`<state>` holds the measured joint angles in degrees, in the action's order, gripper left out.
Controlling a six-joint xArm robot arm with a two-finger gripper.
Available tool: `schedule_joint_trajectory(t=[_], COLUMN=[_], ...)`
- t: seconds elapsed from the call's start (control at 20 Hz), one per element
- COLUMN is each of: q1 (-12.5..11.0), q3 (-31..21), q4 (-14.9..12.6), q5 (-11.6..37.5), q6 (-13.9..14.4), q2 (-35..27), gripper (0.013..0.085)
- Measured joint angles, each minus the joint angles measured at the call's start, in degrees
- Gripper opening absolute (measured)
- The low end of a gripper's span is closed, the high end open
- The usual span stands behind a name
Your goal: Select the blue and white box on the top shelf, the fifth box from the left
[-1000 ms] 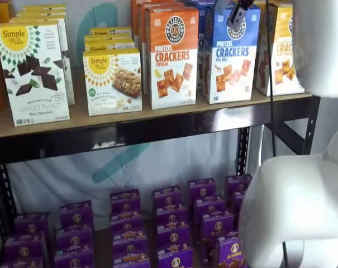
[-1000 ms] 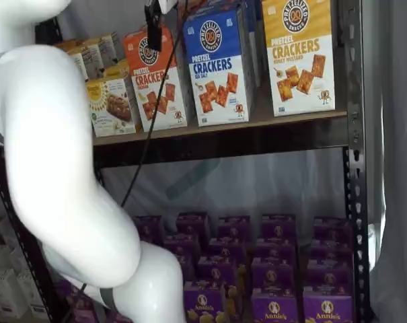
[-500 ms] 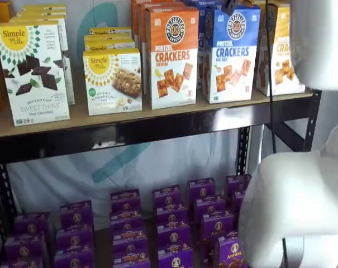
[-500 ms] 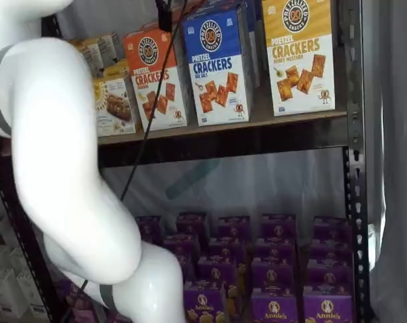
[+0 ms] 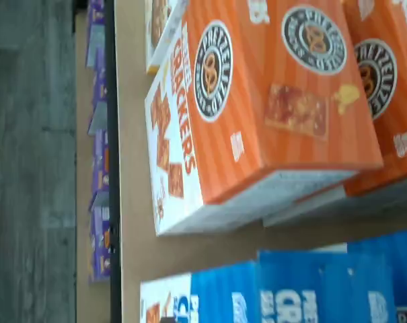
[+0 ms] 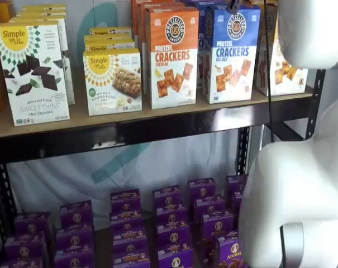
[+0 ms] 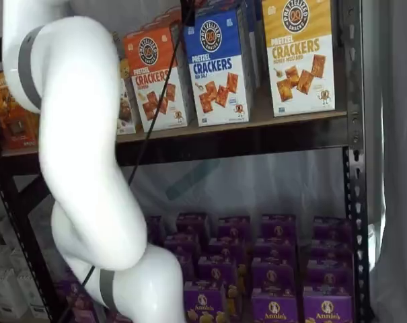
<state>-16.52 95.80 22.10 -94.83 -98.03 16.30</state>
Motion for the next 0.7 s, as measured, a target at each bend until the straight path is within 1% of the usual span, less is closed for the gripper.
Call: schedule_joint_trajectory(t=[0.2,0.35,0.7], q1=[0.3,0.8,2.8], q3=[1.9,1.7,1.0], q4=[-1.6,-2.4,-6.0], q5=[-0.5,0.3,1.0], q6=[-0.5,-0.5,-0.4], q2=[-2.3,-2.7,-3.8], gripper=[0.0850,0.0850,0.0850])
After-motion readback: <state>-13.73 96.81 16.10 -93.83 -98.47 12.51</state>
